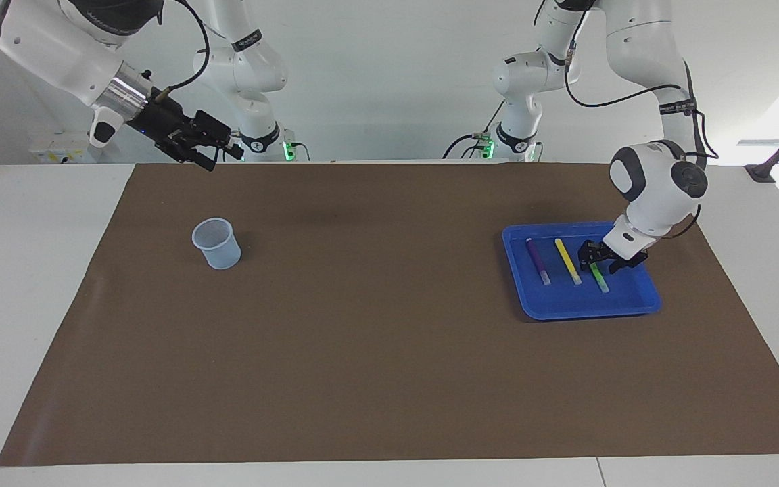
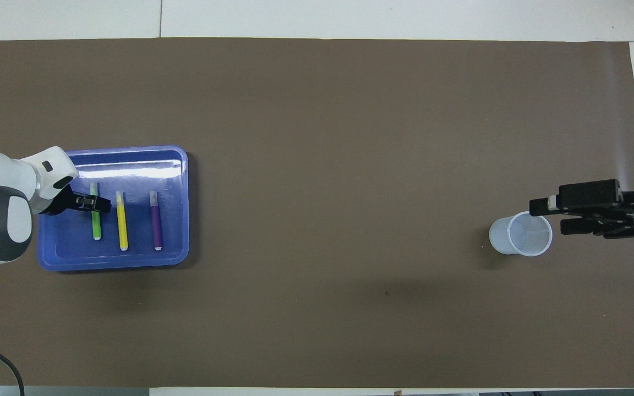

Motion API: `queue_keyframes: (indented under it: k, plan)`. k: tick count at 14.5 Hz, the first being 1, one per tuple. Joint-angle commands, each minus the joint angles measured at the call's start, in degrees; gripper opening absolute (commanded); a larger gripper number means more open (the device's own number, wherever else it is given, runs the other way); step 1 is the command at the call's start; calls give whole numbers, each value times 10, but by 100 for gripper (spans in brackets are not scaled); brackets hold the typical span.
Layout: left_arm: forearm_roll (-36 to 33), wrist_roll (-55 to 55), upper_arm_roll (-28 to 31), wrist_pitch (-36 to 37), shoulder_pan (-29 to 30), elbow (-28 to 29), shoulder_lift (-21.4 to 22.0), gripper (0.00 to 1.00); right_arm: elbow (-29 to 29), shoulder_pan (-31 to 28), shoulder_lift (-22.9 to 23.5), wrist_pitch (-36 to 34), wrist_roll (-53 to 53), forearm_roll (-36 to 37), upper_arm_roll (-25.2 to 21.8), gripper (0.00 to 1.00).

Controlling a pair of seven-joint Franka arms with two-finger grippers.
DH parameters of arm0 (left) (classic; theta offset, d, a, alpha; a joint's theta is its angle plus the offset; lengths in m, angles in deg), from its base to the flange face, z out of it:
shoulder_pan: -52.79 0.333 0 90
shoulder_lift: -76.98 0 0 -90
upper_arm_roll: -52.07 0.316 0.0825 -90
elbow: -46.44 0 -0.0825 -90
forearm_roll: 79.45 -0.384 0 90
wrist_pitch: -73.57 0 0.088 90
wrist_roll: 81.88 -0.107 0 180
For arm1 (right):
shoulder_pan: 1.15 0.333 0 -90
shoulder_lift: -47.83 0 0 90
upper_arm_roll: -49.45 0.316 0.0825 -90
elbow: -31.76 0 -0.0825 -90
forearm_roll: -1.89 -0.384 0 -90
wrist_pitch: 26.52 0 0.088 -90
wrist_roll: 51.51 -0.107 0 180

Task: Transfer and insert pens with both arms
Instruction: 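Lower the left gripper onto the green pen while the right gripper nears the cup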

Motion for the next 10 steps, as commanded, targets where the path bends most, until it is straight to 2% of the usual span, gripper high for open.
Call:
queue_keyframes:
  k: [1, 5, 6, 8, 10]
  plan:
    - [-2, -23, 1, -13, 4, -1, -9, 70, 19, -2, -16, 17, -5, -15, 3, 100]
    - [-22, -25, 1, -14, 4, -1, -12, 69, 19, -2, -16, 18, -5, -15, 3, 100]
    - [-22, -24, 1, -14, 4, -1, -12, 66, 19, -2, -16, 18, -5, -15, 3, 100]
    - [-22, -24, 1, -13, 4, -1, -12, 52, 19, -2, -15, 18, -5, -15, 3, 100]
    - [-22, -23, 1, -12, 4, -1, -12, 29, 19, -2, -15, 18, -5, -15, 3, 100]
